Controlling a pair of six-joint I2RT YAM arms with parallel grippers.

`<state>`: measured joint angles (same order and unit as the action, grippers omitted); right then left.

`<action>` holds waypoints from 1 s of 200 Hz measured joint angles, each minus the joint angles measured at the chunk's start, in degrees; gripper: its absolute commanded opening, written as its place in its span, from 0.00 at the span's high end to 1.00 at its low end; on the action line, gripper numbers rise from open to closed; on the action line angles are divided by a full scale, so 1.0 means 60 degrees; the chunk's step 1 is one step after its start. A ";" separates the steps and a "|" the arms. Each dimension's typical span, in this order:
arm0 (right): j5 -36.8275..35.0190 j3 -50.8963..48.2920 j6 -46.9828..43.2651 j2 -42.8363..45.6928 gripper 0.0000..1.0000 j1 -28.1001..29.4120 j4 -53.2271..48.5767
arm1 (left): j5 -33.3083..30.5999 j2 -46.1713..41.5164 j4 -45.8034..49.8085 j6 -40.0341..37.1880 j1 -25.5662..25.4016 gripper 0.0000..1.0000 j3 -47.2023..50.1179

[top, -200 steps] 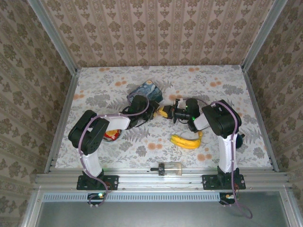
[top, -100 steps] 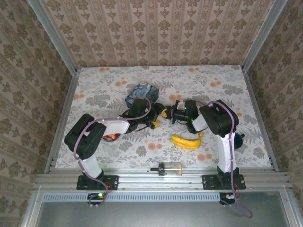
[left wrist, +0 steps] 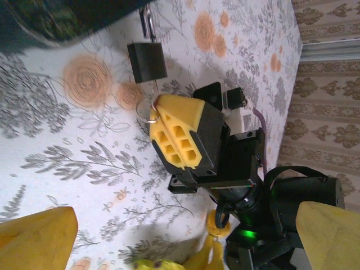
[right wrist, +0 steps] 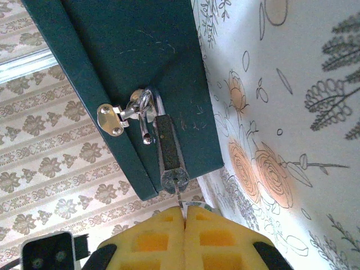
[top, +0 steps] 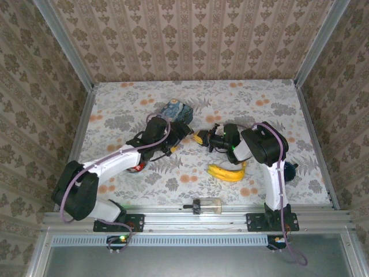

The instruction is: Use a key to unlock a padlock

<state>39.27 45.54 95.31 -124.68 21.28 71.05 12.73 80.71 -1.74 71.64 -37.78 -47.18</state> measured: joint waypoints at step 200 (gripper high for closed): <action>-0.2798 0.0219 -0.6961 0.5887 0.36 0.0138 -0.9468 | -0.3745 -0.1763 0.3031 -0.5133 0.0630 0.00 -0.1435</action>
<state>22.48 46.85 53.54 -89.36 22.11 14.24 -9.74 70.13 16.45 40.84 -34.00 -55.79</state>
